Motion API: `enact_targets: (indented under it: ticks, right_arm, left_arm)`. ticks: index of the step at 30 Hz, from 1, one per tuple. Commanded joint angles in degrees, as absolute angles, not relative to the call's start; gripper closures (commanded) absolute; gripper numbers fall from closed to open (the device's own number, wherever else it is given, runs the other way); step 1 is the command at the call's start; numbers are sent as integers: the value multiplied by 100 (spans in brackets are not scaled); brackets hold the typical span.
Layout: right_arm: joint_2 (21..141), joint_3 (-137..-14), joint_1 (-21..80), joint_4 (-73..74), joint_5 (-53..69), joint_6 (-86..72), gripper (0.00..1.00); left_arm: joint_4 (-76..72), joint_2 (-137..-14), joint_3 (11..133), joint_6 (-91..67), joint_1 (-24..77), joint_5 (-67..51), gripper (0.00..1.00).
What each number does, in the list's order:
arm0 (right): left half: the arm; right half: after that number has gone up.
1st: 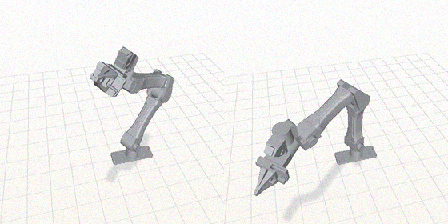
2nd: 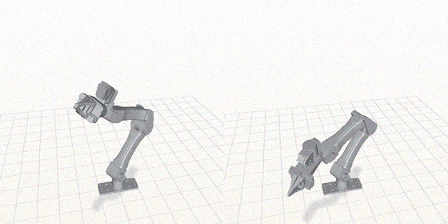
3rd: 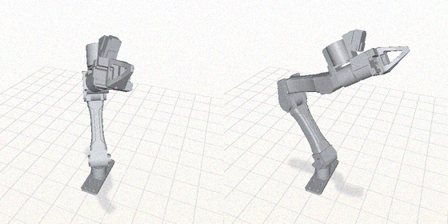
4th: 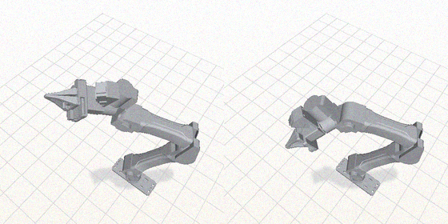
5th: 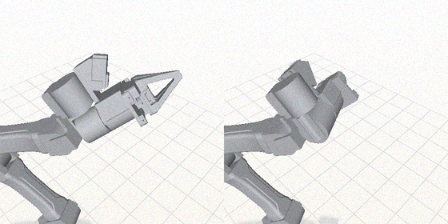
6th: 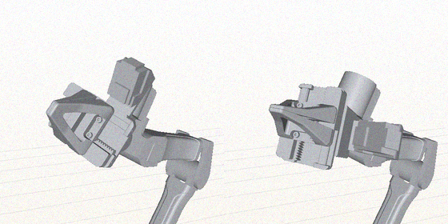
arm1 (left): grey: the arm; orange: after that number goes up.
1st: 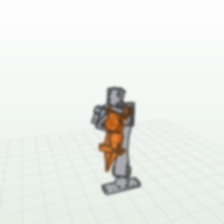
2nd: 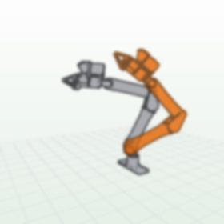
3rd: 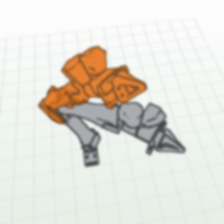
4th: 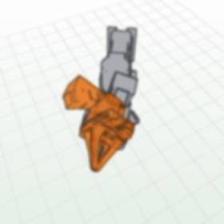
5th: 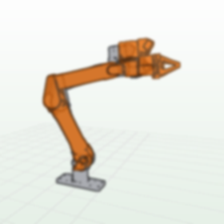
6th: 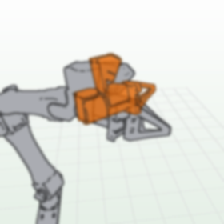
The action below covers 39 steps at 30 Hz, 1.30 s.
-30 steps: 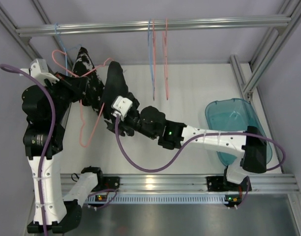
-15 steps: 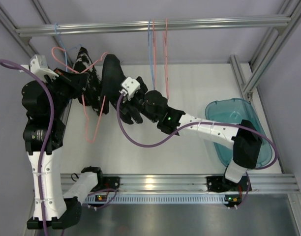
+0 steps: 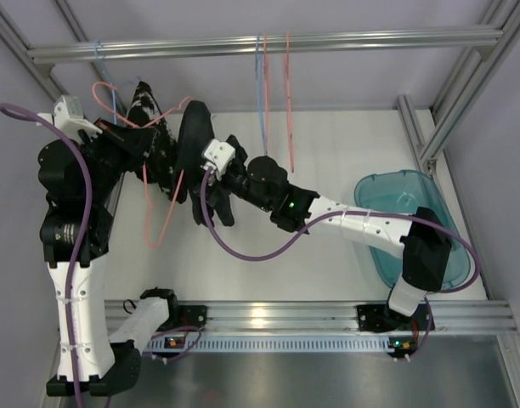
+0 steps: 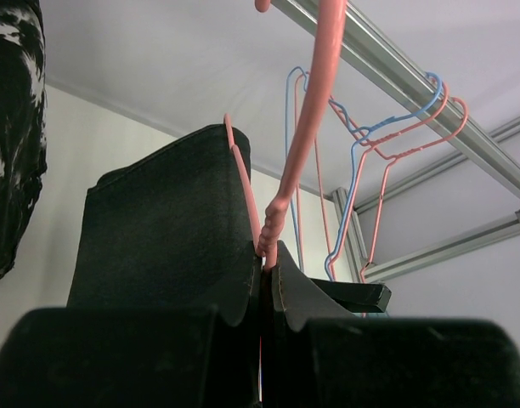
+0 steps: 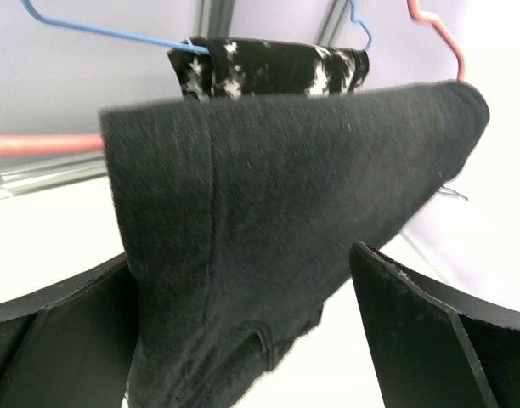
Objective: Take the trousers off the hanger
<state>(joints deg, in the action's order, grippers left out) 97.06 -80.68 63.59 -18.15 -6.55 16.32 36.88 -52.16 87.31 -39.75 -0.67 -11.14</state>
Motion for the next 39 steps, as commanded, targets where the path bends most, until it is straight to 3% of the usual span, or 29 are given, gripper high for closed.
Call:
enact_targets:
  ticks: [1, 7, 9, 13, 14, 17, 22, 26, 28, 39]
  right_arm:
    - [9756, -8438, 6434, -1907, -456, 1547, 3]
    - [9896, -8525, 6425, -1890, -247, 1529, 5]
    - [9993, -8622, 6434, -1846, -325, 1538, 11]
    - [10072, -8640, 6372, -1942, -729, 1687, 32]
    - [10046, -8605, 6320, -1951, -721, 1792, 42]
    - [9897, -8526, 6293, -1899, -546, 1960, 55]
    - [9651, -8376, 6293, -1627, -124, 2100, 47]
    - [9642, -8385, 6267, -1608, -263, 2145, 85]
    - [9677, -8446, 6232, -1635, -508, 2083, 98]
    - [9203, -9421, 6196, -1371, -694, 1442, 100]
  left_arm:
    - [2672, -5080, 8824, -4245, -70, -1257, 100]
    - [2672, -5159, 8859, -4306, -70, -1301, 100]
    - [2672, -5177, 8877, -4333, -70, -1327, 100]
    - [2672, -5115, 8886, -4245, -70, -1327, 100]
    - [2672, -5107, 8877, -4210, -70, -1327, 100]
    - [2663, -5054, 8842, -4096, -70, -1310, 100]
    - [2628, -5045, 8737, -4060, -70, -1380, 100]
    - [2514, -5019, 8640, -4034, -70, -1459, 100]
    - [2514, -4992, 8622, -3990, -62, -1468, 100]
    - [2514, -4632, 7568, -3578, -70, -1046, 100]
